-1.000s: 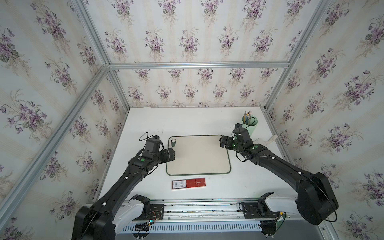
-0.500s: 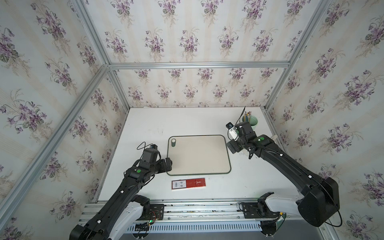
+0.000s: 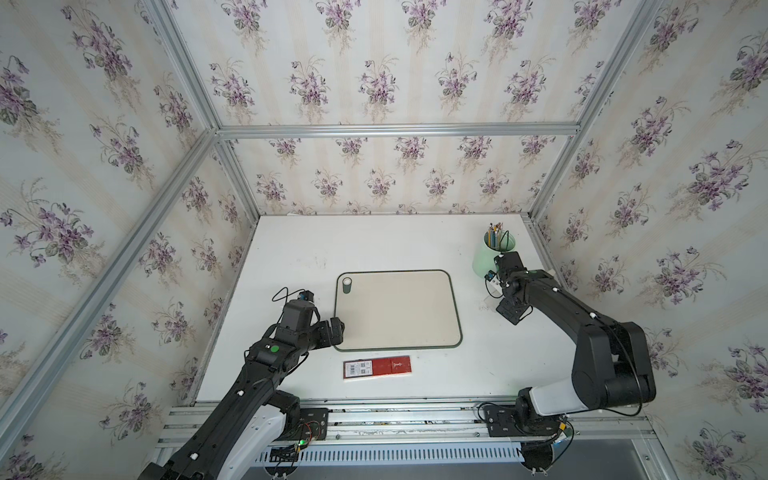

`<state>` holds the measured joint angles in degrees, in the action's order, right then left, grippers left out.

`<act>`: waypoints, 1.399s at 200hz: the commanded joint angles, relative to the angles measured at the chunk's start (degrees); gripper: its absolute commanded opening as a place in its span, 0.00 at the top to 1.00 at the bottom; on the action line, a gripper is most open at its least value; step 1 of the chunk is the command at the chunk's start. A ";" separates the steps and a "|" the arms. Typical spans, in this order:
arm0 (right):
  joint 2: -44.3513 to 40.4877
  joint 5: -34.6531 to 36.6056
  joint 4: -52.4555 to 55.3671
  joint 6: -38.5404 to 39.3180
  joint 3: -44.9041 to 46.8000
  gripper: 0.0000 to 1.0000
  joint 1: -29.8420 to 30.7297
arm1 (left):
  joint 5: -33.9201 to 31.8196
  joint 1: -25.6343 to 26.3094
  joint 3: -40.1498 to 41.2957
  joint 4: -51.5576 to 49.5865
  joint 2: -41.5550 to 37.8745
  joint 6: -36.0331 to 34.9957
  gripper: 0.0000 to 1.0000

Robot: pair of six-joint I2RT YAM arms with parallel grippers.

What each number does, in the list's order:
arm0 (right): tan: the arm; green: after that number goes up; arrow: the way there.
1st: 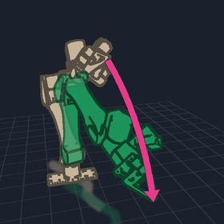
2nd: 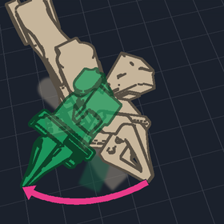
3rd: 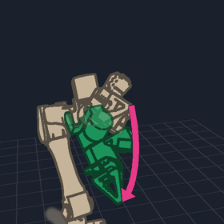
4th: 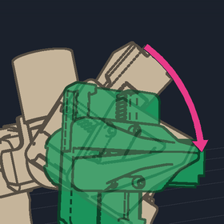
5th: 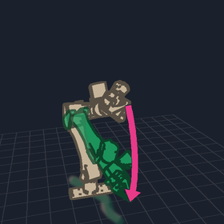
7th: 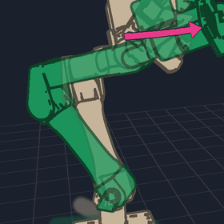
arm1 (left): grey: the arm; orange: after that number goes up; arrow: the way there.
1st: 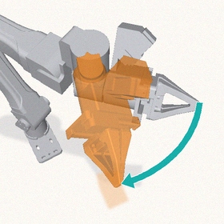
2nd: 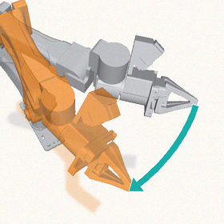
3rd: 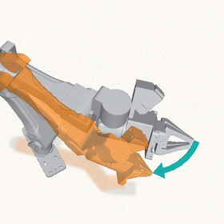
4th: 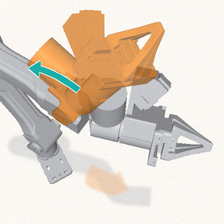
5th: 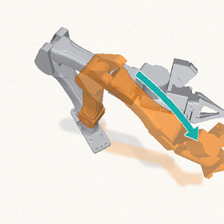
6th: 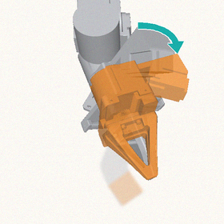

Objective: Align the knife with the edge of the cutting board
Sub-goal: Adjust the knife at the center of the board.

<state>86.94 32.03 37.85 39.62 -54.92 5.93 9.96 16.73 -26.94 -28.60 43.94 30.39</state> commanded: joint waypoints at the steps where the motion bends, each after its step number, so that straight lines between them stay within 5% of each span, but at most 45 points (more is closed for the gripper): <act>1: 3.26 -0.20 -3.04 0.14 -3.03 0.00 -3.36 | 1.25 -0.03 0.23 1.27 -0.43 -0.24 0.01; 94: 20.58 -0.56 -5.48 3.31 -13.73 0.02 -12.70 | -0.11 -0.03 0.12 1.20 0.77 0.02 0.01; 180: 28.20 -22.09 0.19 -2.45 -24.07 0.03 -10.65 | -0.24 -0.03 0.28 1.27 0.62 0.11 0.01; 280: 33.00 -29.17 0.64 -9.13 -35.35 0.01 -10.12 | -0.46 -0.03 0.25 1.18 0.50 0.11 0.01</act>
<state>119.68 4.62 38.26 32.91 -89.36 -2.28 10.20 16.73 -26.65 -28.53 44.58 30.44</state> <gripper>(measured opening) 0.990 0.993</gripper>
